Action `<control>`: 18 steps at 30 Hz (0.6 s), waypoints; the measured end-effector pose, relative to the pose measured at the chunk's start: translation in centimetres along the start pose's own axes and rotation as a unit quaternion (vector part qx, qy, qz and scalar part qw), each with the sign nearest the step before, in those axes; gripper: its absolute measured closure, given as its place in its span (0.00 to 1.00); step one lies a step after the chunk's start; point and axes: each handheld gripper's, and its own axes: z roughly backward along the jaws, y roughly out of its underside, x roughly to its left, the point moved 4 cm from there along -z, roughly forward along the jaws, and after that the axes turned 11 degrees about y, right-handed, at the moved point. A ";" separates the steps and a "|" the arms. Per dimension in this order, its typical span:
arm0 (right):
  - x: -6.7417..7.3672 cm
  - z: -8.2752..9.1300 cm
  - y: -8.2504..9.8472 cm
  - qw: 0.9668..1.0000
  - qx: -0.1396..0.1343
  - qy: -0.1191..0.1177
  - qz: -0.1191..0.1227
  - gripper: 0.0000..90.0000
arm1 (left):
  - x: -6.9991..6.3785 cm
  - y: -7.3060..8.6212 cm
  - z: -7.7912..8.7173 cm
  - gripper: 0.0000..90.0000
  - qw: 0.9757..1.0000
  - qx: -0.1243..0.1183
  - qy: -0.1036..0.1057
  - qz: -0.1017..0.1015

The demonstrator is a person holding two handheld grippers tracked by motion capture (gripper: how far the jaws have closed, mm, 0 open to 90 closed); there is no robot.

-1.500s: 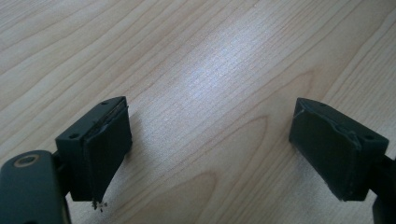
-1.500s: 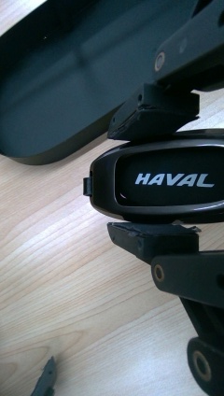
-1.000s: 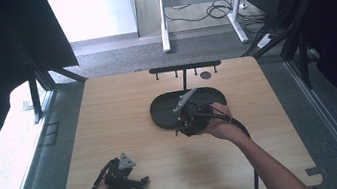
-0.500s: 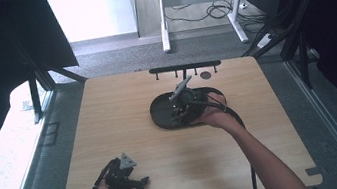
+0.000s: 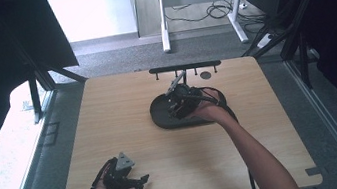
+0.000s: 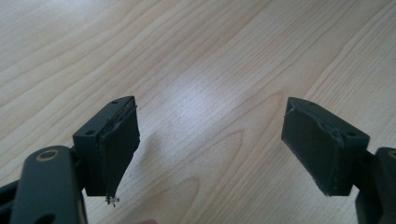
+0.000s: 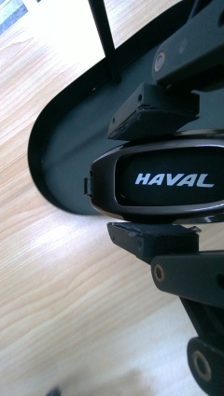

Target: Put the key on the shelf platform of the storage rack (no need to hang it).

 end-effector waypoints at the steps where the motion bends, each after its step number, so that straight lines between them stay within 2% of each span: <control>1: -0.1 -0.4 0.0 1.000 0.001 0.000 -0.003 0.55 | 0.0 0.0 0.1 0.22 1.000 -0.003 0.001 -0.001; 3: -0.5 -1.7 0.3 1.000 0.007 0.000 -0.007 0.55 | -0.1 -0.1 0.2 0.22 1.000 -0.006 0.003 -0.002; 8: -0.8 -3.5 1.0 1.000 0.021 0.000 -0.004 0.55 | 0.0 -0.1 0.2 0.22 1.000 -0.007 0.005 0.002; 11: -1.1 -4.4 1.5 1.000 0.030 0.005 -0.002 0.55 | 0.0 -0.1 0.2 0.22 1.000 -0.007 0.006 -0.001; 13: -1.4 -4.8 1.7 0.999 0.032 0.005 -0.009 0.55 | 0.0 -0.1 0.2 0.22 1.000 -0.007 0.006 -0.001; 17: -1.8 -5.4 2.1 1.000 0.030 0.004 -0.004 0.55 | -0.2 -0.2 0.3 0.22 1.000 -0.008 0.007 -0.004; 18: -1.9 -5.7 2.4 0.999 0.039 0.009 -0.003 0.55 | -0.3 -0.2 0.3 0.22 1.000 -0.009 0.007 -0.003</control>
